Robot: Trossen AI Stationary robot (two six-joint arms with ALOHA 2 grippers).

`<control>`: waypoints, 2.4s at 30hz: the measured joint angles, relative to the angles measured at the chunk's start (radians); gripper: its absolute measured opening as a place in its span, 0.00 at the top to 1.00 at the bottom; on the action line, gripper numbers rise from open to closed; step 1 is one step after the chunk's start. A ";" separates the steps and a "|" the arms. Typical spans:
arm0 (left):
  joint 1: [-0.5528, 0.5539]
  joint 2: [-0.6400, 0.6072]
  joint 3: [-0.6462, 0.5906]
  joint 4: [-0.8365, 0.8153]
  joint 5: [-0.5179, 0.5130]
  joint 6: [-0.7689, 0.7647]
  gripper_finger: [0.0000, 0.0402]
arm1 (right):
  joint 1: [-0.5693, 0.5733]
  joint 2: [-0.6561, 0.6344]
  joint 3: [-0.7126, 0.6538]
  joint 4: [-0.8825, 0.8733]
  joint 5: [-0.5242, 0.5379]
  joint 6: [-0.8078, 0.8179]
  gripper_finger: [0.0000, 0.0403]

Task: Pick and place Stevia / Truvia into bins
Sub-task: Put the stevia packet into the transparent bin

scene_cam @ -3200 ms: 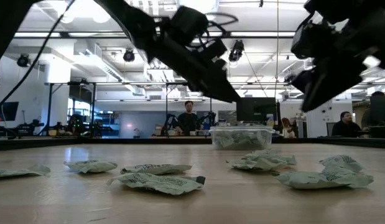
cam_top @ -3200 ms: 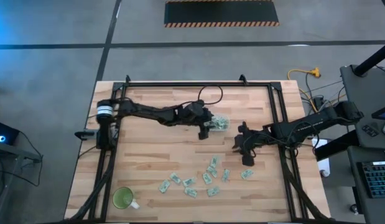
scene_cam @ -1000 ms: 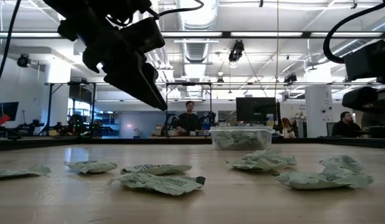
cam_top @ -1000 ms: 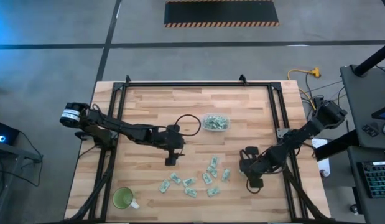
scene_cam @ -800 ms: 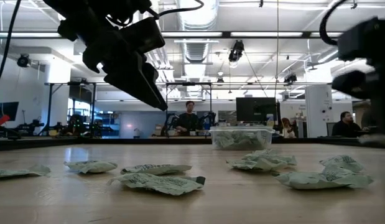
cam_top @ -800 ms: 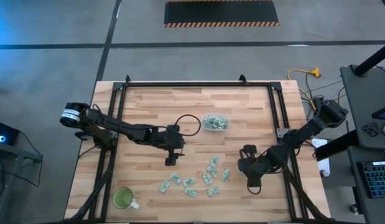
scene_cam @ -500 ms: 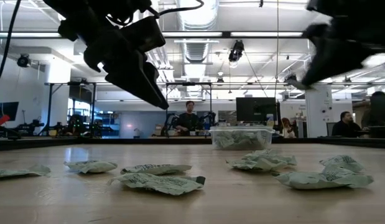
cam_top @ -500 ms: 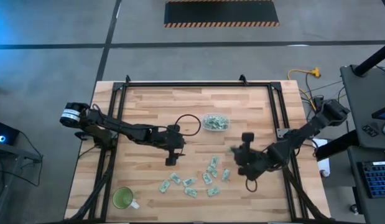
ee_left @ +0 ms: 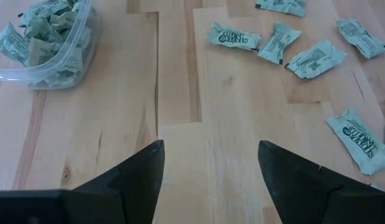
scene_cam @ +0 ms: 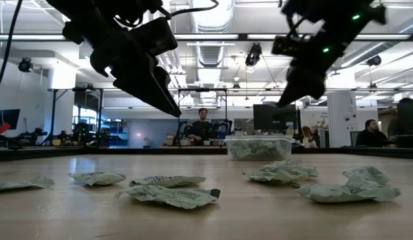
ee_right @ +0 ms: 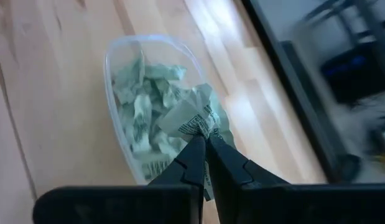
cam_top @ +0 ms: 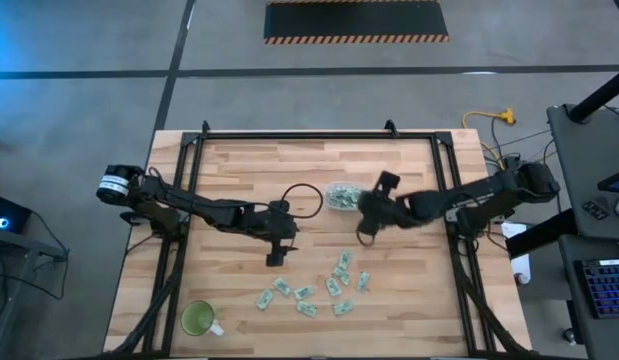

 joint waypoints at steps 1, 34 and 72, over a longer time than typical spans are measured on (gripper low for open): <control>0.000 0.000 -0.001 0.000 0.000 0.000 0.40 | -0.031 0.004 0.000 0.028 -0.042 -0.027 0.98; 0.000 0.000 -0.011 0.001 0.000 0.002 0.40 | -0.341 0.253 0.028 0.219 -0.419 -0.157 0.98; -0.269 0.049 -0.025 0.030 0.089 -0.030 0.40 | 0.017 -0.120 -0.091 0.191 -0.673 -0.243 0.72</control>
